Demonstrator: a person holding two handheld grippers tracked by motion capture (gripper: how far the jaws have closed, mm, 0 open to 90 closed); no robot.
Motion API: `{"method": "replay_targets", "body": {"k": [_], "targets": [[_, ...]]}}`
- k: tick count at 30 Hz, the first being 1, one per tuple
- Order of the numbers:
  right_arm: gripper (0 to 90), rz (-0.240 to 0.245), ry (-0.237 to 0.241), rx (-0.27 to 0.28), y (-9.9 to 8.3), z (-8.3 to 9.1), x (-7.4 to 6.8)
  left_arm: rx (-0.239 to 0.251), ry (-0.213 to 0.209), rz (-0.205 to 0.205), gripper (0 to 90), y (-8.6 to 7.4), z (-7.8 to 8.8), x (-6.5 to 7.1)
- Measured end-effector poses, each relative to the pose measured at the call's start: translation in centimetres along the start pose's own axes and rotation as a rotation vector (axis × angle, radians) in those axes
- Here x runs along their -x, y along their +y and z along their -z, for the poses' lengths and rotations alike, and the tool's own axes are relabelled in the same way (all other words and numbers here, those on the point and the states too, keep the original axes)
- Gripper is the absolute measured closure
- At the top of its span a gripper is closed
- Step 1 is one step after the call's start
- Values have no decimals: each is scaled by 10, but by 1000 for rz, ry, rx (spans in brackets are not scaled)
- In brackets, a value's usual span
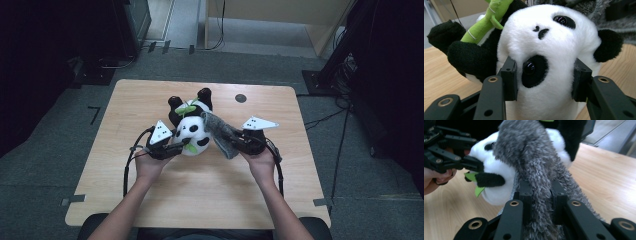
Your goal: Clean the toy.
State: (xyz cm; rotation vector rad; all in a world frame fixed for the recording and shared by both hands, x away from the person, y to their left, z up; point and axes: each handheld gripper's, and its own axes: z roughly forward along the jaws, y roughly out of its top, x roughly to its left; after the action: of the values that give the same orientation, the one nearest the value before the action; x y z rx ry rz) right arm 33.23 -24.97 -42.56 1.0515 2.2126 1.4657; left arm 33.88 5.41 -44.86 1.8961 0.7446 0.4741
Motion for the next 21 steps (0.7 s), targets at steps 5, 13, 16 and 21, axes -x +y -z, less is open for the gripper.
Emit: {"method": "replay_targets", "body": {"k": [5, 13, 16, 21], "targets": [[764, 4, 19, -18, -3, -7, -3, 16, -25, 26, 508, 1, 2, 0], [763, 5, 24, -43, -8, -14, -5, 25, -41, 44, 509, 1, 3, -1], [763, 10, 27, -49, -10, -17, -7, 32, -42, 46, 510, 1, 4, -1], [763, 7, 29, -63, -14, -22, -6, 35, -53, 56, 512, 1, 5, -2]]}}
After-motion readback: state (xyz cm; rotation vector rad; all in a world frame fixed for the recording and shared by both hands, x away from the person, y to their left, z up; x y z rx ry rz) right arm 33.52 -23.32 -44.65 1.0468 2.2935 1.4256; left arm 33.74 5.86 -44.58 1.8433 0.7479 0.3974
